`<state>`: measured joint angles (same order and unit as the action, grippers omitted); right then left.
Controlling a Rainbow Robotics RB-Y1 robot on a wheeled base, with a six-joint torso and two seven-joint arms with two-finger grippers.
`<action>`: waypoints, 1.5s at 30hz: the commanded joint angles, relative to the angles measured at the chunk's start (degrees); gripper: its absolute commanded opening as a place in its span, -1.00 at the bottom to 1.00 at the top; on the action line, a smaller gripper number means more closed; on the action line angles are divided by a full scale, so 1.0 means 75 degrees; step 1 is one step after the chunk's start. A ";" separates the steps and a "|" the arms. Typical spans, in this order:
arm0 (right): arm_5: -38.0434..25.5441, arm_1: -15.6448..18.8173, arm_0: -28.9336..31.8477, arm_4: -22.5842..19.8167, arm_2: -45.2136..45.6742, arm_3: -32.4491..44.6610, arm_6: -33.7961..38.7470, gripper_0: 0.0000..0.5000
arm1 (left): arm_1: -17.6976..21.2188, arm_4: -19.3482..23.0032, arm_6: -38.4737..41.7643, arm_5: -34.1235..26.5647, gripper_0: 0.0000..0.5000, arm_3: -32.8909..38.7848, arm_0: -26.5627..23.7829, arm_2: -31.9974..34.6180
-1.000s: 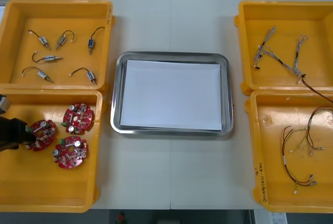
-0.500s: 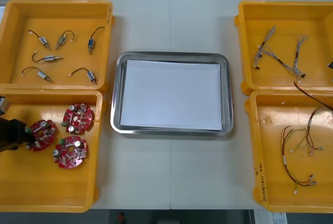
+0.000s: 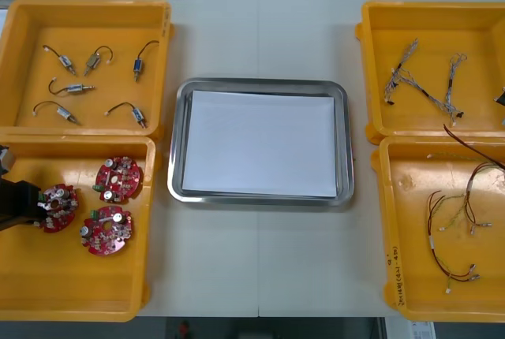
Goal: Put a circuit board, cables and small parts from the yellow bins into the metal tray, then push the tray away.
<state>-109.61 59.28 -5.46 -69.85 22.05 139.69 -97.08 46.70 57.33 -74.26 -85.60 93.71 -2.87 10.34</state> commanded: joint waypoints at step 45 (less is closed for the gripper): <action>-0.0052 -0.0064 -0.0163 0.0185 -0.0057 0.0195 -0.0110 -1.00 | -0.0039 0.0091 0.1687 -0.3253 -0.99 0.2412 -0.3626 -0.0875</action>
<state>-109.75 59.24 -5.56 -68.71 21.97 139.78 -97.08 48.16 59.18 -66.81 -109.51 110.04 -25.48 6.32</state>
